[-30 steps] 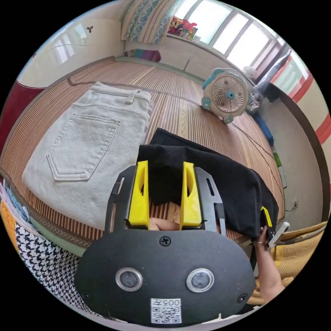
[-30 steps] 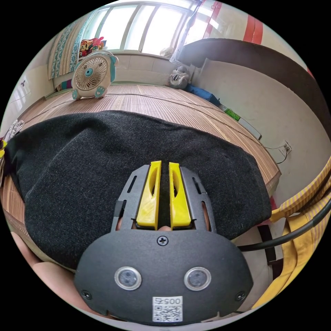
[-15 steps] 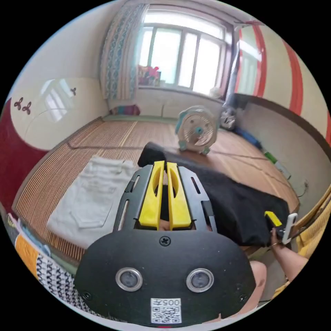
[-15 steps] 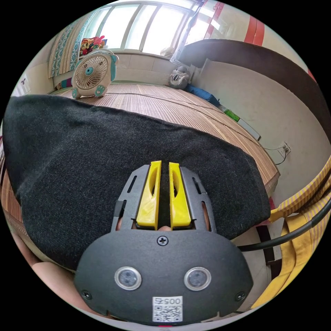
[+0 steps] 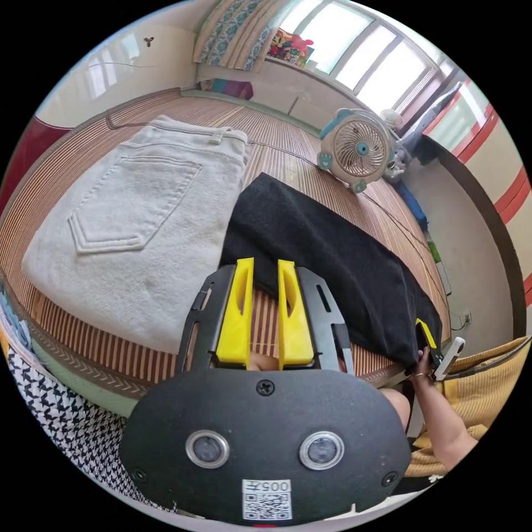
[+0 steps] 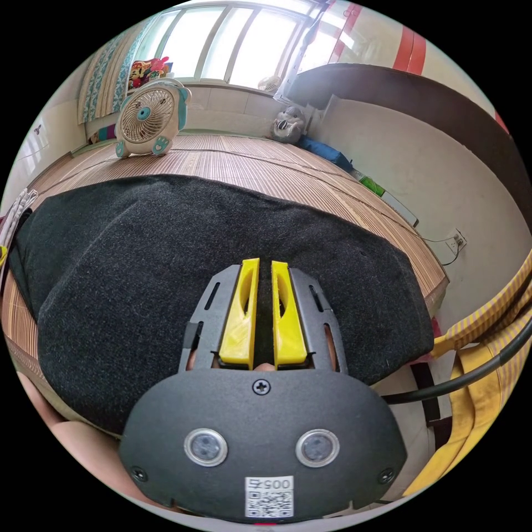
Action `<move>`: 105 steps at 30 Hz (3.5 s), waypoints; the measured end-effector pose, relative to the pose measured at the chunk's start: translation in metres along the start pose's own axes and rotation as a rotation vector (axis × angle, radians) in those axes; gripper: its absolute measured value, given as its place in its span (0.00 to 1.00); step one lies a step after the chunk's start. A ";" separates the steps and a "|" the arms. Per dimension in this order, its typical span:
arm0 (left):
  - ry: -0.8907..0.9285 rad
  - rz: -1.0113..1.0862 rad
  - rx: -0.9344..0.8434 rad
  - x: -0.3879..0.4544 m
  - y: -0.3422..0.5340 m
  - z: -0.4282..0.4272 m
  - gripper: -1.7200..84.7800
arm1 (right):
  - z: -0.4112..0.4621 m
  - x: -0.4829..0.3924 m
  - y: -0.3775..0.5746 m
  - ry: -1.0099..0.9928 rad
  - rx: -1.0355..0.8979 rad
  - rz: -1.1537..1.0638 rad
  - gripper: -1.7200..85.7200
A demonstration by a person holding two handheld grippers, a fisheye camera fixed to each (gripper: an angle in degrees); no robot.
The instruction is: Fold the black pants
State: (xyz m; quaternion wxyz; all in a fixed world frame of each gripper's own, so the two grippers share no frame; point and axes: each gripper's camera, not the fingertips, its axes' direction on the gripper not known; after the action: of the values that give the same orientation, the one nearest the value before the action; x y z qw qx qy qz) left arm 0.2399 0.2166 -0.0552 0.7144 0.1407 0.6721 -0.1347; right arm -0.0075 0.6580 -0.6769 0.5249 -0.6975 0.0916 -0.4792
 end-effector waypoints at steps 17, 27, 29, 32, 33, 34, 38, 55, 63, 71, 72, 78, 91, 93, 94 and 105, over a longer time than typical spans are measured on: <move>0.010 -0.044 -0.049 0.021 -0.020 0.027 0.02 | -0.020 0.015 -0.003 0.000 -0.002 -0.001 0.05; -0.204 -0.063 -0.063 0.015 0.025 0.016 0.01 | -0.031 0.039 -0.008 -0.004 -0.003 0.001 0.04; -0.131 -0.039 -0.054 0.013 0.034 0.019 0.01 | -0.033 0.044 -0.009 -0.005 -0.004 0.002 0.04; -0.068 -0.027 -0.005 0.020 0.048 0.009 0.02 | -0.035 0.055 -0.012 -0.010 -0.005 0.004 0.04; -0.048 -0.024 -0.011 0.023 0.053 0.009 0.03 | -0.036 0.060 -0.013 -0.014 -0.005 0.006 0.04; -0.038 -0.024 -0.020 0.025 0.055 0.009 0.03 | -0.038 0.066 -0.014 -0.024 -0.006 0.010 0.04; 0.023 0.020 -0.079 0.040 0.079 0.009 0.07 | -0.041 0.103 -0.024 -0.158 -0.052 0.068 0.05; -0.024 0.260 -0.085 0.103 0.182 -0.003 0.09 | -0.101 0.355 -0.002 -0.144 -0.303 0.610 0.12; -0.117 0.374 -0.098 0.129 0.209 0.019 0.08 | -0.080 0.390 0.005 -0.184 -0.410 0.775 0.16; -0.118 0.396 -0.069 0.135 0.225 0.021 0.08 | -0.059 0.400 0.006 -0.139 -0.461 0.813 0.18; -0.119 0.398 -0.064 0.136 0.227 0.021 0.08 | -0.057 0.400 0.006 -0.142 -0.459 0.818 0.18; -0.107 0.375 -0.050 0.135 0.234 0.022 0.08 | -0.057 0.391 0.007 -0.183 -0.398 0.811 0.17; -0.082 0.342 -0.033 0.127 0.236 0.023 0.07 | -0.095 0.334 -0.028 -0.021 -0.360 0.572 0.07; -0.082 0.337 -0.028 0.125 0.235 0.023 0.07 | -0.113 0.323 -0.039 0.000 -0.298 0.526 0.04; -0.080 0.331 -0.028 0.124 0.234 0.023 0.07 | -0.126 0.317 -0.049 0.007 -0.256 0.500 0.03; -0.043 0.280 0.005 0.114 0.203 0.008 0.09 | -0.201 0.325 -0.200 -0.007 -0.021 0.309 0.02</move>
State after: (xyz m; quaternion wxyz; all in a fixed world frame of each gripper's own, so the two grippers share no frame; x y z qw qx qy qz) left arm 0.3311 0.4004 -0.1643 0.7400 0.2320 0.6302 -0.0385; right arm -0.0661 0.4100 -0.3286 0.5855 -0.6820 0.2010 -0.3894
